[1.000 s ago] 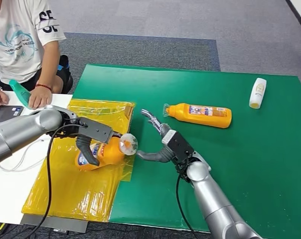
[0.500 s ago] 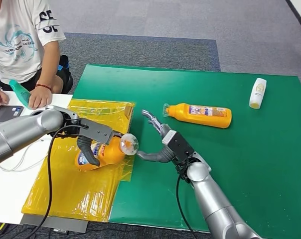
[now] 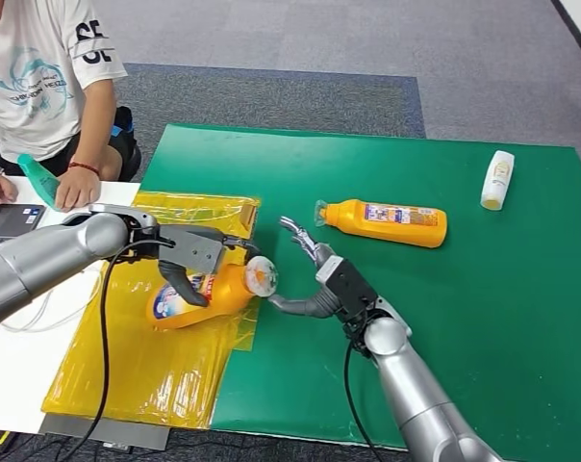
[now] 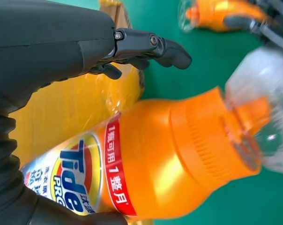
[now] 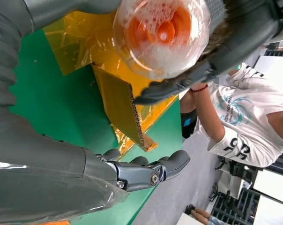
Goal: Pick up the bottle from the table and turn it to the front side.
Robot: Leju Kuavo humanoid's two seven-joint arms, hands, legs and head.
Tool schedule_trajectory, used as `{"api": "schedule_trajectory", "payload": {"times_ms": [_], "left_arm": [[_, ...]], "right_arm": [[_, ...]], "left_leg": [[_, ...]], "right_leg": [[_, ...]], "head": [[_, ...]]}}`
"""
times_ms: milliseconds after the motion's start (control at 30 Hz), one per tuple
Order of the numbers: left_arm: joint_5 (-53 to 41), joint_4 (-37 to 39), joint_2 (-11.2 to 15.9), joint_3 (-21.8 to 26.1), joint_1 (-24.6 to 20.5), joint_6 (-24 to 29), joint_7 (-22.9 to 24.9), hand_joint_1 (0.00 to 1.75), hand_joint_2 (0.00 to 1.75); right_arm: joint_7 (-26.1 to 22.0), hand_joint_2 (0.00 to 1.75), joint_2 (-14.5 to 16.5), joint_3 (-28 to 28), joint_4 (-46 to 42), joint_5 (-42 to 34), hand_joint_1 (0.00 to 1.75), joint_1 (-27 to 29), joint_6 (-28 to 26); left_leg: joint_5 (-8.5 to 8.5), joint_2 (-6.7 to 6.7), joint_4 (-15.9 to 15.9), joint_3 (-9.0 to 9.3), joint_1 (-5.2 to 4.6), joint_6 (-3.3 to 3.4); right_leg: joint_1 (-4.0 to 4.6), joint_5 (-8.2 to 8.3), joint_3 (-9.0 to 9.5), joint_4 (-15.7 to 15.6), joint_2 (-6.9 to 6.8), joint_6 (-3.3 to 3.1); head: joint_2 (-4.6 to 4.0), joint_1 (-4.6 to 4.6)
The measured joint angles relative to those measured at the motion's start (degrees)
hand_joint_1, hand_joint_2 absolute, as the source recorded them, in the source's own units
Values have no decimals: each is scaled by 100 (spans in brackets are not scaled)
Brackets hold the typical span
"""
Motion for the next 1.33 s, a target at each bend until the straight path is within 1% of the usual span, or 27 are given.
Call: {"api": "schedule_trajectory", "payload": {"times_ms": [67,133,200,367,500,633,767,900,1000,1100,1233,1300,1333], "left_arm": [[-130,-55,-8,234,167,297,-210,0,175],[-351,-169,-14,628,477,671,-455,0,175],[-523,-317,-13,1053,795,875,-599,0,175],[-690,-802,48,2048,1447,899,-784,0,175],[-824,-1140,96,2716,1812,789,-819,0,175],[-945,-1301,98,3130,2032,668,-821,0,175],[-1012,-1380,100,3356,2155,628,-860,0,175],[-1183,-1502,79,3589,2404,687,-1132,0,175],[-1370,-1787,-95,3999,2867,952,-1569,0,175],[-1424,-2388,-451,4621,3596,1228,-1979,0,175],[-1390,-3321,-941,5435,4509,1390,-2126,0,175],[-1348,-3685,-1106,5792,4873,1388,-2137,0,175],[-1338,-3770,-1148,5878,4956,1384,-2139,0,175]], "right_arm": [[6,175,-21,-9,-41,4,0,28,-24],[23,175,-50,-29,-119,3,0,81,-61],[41,175,-86,-44,-198,-3,0,137,-84],[94,175,-169,-102,-381,-20,0,267,-114],[122,175,-217,-157,-483,-20,0,328,-129],[134,175,-237,-186,-536,-10,0,351,-121],[139,175,-250,-190,-560,-7,0,359,-117],[140,175,-265,-209,-569,-8,0,378,-119],[156,175,-270,-263,-648,-44,0,448,-113],[167,175,-281,-359,-850,-316,0,618,101],[119,175,-334,-538,-1198,-834,0,937,531],[96,175,-378,-632,-1371,-1035,0,1076,716],[91,175,-390,-655,-1414,-1084,0,1108,761]], "left_leg": [[0,0,0,1,0,0],[0,0,0,0,-1,0],[0,0,0,-1,0,0],[-1,1,0,-2,0,1],[-1,1,0,-1,0,1],[0,1,0,-1,0,0],[0,1,0,-1,0,0],[-1,1,0,-1,0,0],[-2,2,0,-1,-1,2],[-10,3,0,-2,-3,7],[-22,4,0,-3,-5,10],[-25,5,0,-3,-6,9],[-25,5,0,-3,-6,9]], "right_leg": [[0,0,0,0,0,0],[-1,0,0,0,0,0],[0,-1,0,0,0,0],[0,-1,0,-1,1,0],[0,-1,0,-1,1,0],[0,0,0,-1,1,-1],[0,0,0,-1,1,-1],[-1,0,-1,-1,2,0],[-2,-2,-1,-3,2,1],[-3,-6,-1,-6,1,4],[-6,-9,0,-10,5,7],[-8,-11,-1,-11,6,7],[-8,-11,-1,-11,6,7]], "head": [[0,0],[-1,-1],[-1,-1],[-1,0],[0,1],[-1,0],[0,0],[0,-1],[-1,-1],[-1,0],[0,0],[0,0],[0,0]]}}
